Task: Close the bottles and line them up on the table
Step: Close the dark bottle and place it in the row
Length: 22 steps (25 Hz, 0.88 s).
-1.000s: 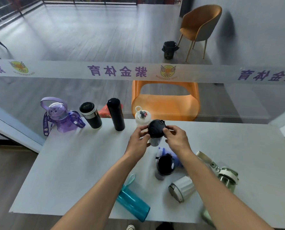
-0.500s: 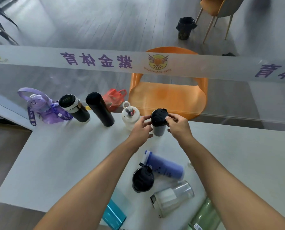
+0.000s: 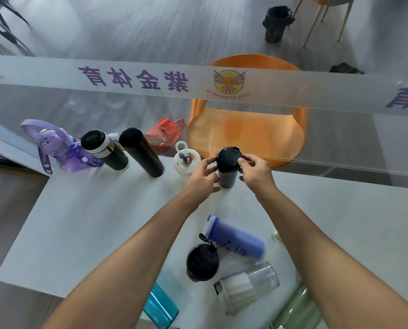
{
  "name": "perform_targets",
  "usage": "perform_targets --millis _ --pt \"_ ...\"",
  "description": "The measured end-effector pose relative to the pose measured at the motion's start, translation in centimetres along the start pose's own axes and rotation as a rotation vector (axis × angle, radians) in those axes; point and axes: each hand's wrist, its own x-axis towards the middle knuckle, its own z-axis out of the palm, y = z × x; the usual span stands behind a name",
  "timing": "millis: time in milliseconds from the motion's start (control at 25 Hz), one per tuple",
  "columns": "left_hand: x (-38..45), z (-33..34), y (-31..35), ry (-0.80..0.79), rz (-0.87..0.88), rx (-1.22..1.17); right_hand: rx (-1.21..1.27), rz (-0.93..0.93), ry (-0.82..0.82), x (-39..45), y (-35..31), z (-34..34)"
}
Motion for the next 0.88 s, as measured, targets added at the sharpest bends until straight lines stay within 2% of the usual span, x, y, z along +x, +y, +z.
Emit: perform_targets --millis 520,880 --pt "-1.0 -0.6 -0.4 0.010 -0.006 0.079 -0.023 0.013 0.032 -0.9 0.0 -0.8" --pt "-12.1 -7.9 -6.8 0.171 0.079 0.184 0.057 -0.105 0.095 -11.3 -2.3 -0.5"
